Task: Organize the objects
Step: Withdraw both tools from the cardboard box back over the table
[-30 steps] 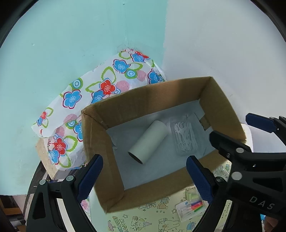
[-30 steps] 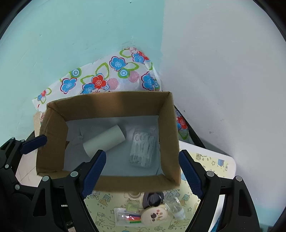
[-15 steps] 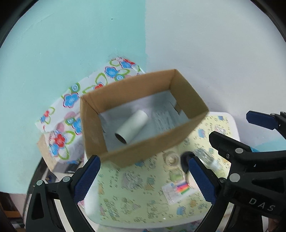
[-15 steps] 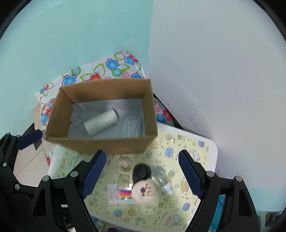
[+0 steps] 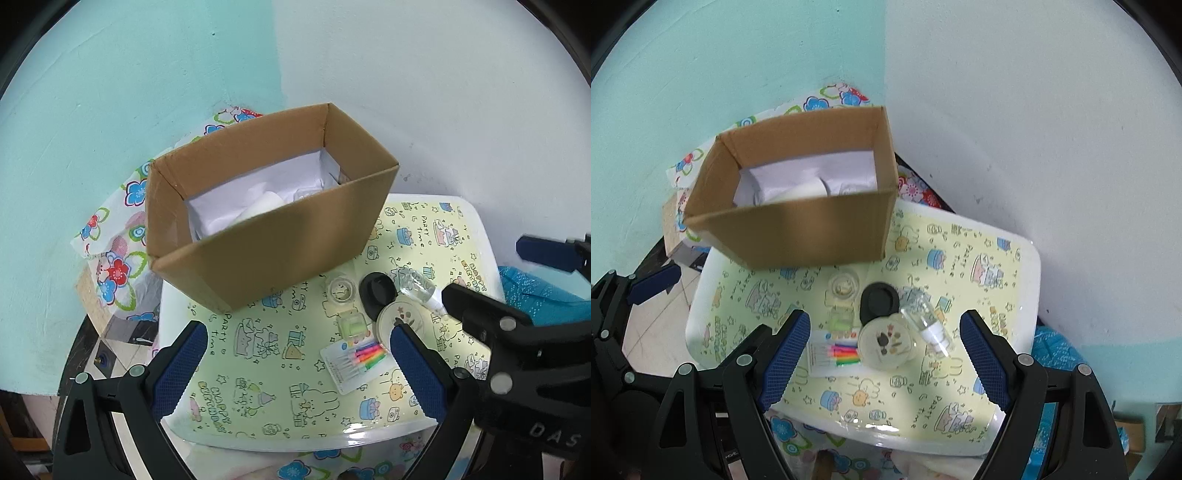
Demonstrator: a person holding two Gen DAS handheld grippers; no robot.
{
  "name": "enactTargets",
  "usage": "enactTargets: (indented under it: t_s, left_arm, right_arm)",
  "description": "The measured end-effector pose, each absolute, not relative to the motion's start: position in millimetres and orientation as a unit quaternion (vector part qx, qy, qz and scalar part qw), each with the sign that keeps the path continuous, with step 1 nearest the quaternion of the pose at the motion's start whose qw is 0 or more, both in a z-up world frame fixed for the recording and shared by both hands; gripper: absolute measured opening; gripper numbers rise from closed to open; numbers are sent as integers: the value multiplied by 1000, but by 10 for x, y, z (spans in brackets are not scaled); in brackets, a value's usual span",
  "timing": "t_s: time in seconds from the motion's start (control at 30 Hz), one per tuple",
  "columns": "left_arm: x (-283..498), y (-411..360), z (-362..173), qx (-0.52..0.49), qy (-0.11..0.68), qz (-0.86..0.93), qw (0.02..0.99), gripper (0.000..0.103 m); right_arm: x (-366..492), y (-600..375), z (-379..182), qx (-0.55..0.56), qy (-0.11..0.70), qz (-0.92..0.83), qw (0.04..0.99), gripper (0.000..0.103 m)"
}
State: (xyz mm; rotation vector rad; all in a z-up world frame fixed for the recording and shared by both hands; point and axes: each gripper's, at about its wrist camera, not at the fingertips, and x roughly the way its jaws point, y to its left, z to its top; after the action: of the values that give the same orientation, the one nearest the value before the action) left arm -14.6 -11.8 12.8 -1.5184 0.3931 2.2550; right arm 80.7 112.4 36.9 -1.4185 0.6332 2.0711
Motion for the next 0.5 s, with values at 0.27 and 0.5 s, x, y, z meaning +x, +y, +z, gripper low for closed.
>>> enactTargets:
  t_s: [0.27,0.5]
  left_arm:
    - [65,-48,-117,-541,137,803,210,100]
    - [260,41,-327,-525,164,807,213,99]
  right_arm:
    - [1032,1041,115,-524,262,763,275,85]
    - [1196,958,-175,-523,265,761,280,85]
